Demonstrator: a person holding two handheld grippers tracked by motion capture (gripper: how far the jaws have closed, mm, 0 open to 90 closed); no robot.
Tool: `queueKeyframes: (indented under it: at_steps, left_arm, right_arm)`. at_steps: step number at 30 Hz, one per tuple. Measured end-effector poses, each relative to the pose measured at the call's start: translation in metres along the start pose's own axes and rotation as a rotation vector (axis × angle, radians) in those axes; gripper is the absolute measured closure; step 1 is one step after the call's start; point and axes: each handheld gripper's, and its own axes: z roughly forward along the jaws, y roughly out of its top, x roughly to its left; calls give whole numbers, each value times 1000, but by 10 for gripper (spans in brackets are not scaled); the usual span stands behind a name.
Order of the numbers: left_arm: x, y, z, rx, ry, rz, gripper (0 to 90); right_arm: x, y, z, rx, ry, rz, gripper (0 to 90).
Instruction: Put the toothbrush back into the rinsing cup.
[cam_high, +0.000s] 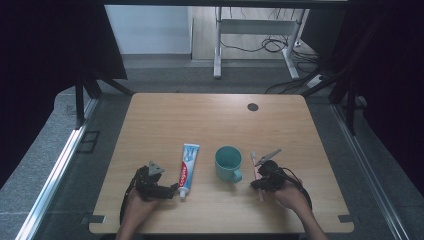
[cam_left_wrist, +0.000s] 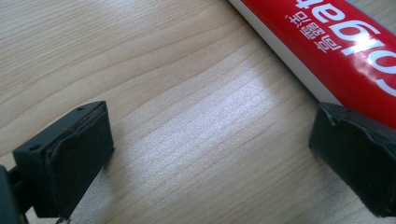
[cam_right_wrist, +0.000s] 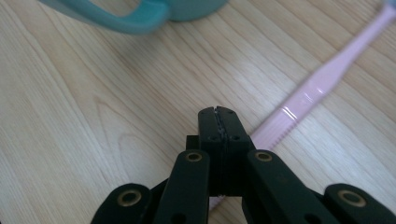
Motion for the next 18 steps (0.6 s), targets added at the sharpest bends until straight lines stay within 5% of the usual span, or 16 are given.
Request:
queueKeyframes:
  at_steps: [18]
  left_arm:
    - [0,0,0,-2,0,-3,0]
  right_arm:
    - [-16,-14,-17,-1,-40,47,851]
